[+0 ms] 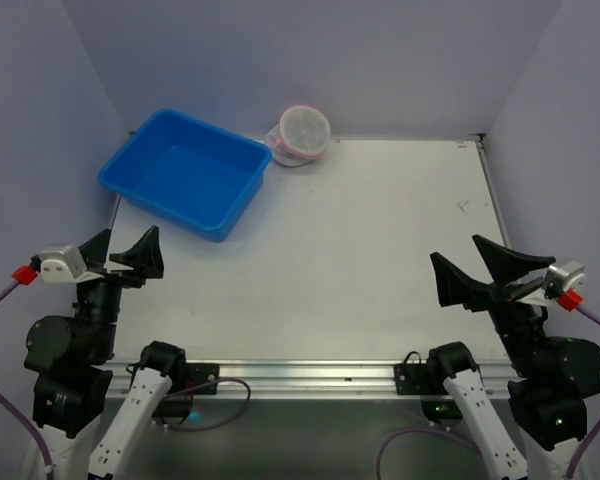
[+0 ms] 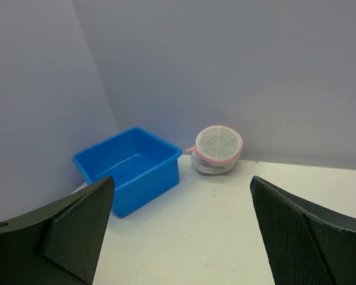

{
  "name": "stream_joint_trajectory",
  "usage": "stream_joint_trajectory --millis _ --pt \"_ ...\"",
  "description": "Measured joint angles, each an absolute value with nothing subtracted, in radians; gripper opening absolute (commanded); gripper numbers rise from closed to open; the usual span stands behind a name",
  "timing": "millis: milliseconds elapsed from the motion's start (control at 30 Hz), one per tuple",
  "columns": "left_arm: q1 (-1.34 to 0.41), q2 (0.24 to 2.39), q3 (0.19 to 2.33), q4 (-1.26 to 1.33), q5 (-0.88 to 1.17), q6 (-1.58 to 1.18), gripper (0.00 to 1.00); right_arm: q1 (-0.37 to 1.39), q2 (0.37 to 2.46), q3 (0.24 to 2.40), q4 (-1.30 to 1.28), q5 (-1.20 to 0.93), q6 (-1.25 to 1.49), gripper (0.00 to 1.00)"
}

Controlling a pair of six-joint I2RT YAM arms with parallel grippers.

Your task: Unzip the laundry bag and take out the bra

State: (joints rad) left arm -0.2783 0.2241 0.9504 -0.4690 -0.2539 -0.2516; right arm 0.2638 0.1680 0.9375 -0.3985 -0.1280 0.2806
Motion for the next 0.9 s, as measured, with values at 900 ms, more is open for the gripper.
stream_joint_trajectory --millis 900 --pt "-0.256 0.515 0.641 -0.187 -0.205 -0.274 1.00 0.263 1.853 1.351 0.049 -0.224 0.858 0.99"
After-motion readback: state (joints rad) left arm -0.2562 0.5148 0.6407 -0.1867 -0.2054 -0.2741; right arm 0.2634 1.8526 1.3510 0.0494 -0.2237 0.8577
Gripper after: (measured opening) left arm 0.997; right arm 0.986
